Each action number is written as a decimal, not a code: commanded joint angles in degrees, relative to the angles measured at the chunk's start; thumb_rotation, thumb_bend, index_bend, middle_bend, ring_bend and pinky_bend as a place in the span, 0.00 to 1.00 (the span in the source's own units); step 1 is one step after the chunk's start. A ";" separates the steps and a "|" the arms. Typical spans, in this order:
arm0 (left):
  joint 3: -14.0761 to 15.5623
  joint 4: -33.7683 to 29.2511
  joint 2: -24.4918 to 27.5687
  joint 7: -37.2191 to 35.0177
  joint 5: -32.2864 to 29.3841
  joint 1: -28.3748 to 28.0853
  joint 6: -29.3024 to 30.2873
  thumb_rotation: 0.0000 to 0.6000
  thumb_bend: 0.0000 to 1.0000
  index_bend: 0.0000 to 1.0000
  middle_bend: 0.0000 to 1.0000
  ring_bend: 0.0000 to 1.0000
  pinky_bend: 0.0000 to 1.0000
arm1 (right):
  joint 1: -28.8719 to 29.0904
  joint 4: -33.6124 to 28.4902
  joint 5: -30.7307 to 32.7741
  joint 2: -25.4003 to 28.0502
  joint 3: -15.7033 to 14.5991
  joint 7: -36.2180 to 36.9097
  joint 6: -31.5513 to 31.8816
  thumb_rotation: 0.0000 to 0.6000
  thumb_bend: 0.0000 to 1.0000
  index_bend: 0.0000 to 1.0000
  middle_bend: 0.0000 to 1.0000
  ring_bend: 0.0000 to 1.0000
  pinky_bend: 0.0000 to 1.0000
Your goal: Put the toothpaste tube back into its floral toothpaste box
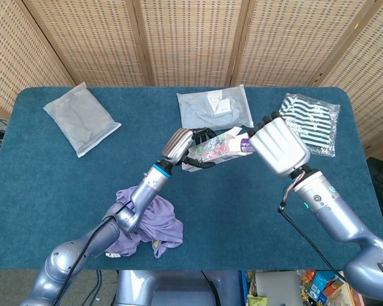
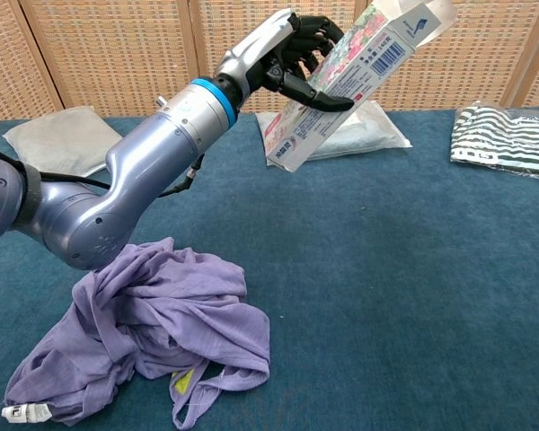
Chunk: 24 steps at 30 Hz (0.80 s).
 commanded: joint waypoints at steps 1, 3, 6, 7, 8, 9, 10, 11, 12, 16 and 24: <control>0.58 -0.47 1.02 -0.63 0.55 0.22 1.34 1.00 0.08 0.60 0.57 0.53 0.58 | 1.86 -1.65 0.89 0.83 0.06 -2.62 -0.45 1.00 0.62 0.64 0.66 0.52 0.51; 0.99 -1.42 1.83 -1.01 0.86 0.41 1.84 1.00 0.08 0.60 0.57 0.53 0.58 | 2.92 -2.57 2.43 1.24 0.06 -4.20 -0.56 1.00 0.62 0.64 0.66 0.52 0.51; 1.21 -3.52 3.40 -0.62 1.06 0.45 2.51 1.00 0.08 0.60 0.57 0.53 0.58 | 5.04 -3.97 4.70 1.85 -0.07 -7.56 -0.58 1.00 0.62 0.64 0.66 0.52 0.51; 1.24 -4.18 3.82 -0.36 1.05 0.46 2.50 1.00 0.08 0.60 0.57 0.53 0.58 | 5.55 -4.28 5.39 1.95 -0.19 -8.40 -0.56 1.00 0.62 0.64 0.66 0.52 0.51; 1.32 -4.95 4.36 -0.11 1.13 0.41 2.48 1.00 0.08 0.60 0.57 0.53 0.58 | 6.18 -4.59 5.99 2.01 -0.30 -9.36 -0.60 1.00 0.62 0.64 0.66 0.52 0.51; 1.41 -5.73 4.86 0.19 1.14 0.42 2.33 1.00 0.08 0.60 0.57 0.53 0.58 | 6.69 -4.84 6.71 2.01 -0.44 -10.10 -0.54 1.00 0.62 0.64 0.66 0.52 0.51; 1.50 -6.73 5.53 0.67 1.19 0.41 2.20 1.00 0.08 0.60 0.57 0.53 0.58 | 7.40 -5.08 7.60 1.91 -0.63 -11.05 -0.47 1.00 0.62 0.64 0.66 0.52 0.51; 1.48 -7.45 5.97 1.09 1.14 0.41 2.13 1.00 0.08 0.60 0.57 0.53 0.58 | 7.94 -5.19 8.31 1.78 -0.76 -11.70 -0.39 1.00 0.62 0.64 0.66 0.52 0.51; 1.37 -8.45 6.50 1.52 0.97 0.48 2.08 1.00 0.08 0.60 0.57 0.53 0.58 | 8.64 -5.29 9.19 1.54 -0.98 -12.56 -0.26 1.00 0.62 0.64 0.66 0.52 0.51; 1.11 -10.93 7.99 2.98 0.48 0.86 1.99 1.00 0.09 0.60 0.57 0.53 0.58 | 10.80 -5.08 11.09 0.92 -2.33 -16.47 0.21 1.00 0.62 0.64 0.66 0.53 0.51; 1.98 -12.97 10.35 4.62 0.57 1.84 1.31 1.00 0.10 0.60 0.57 0.53 0.58 | 12.38 -4.79 13.84 1.28 -3.90 -18.03 2.18 1.00 0.62 0.64 0.66 0.53 0.51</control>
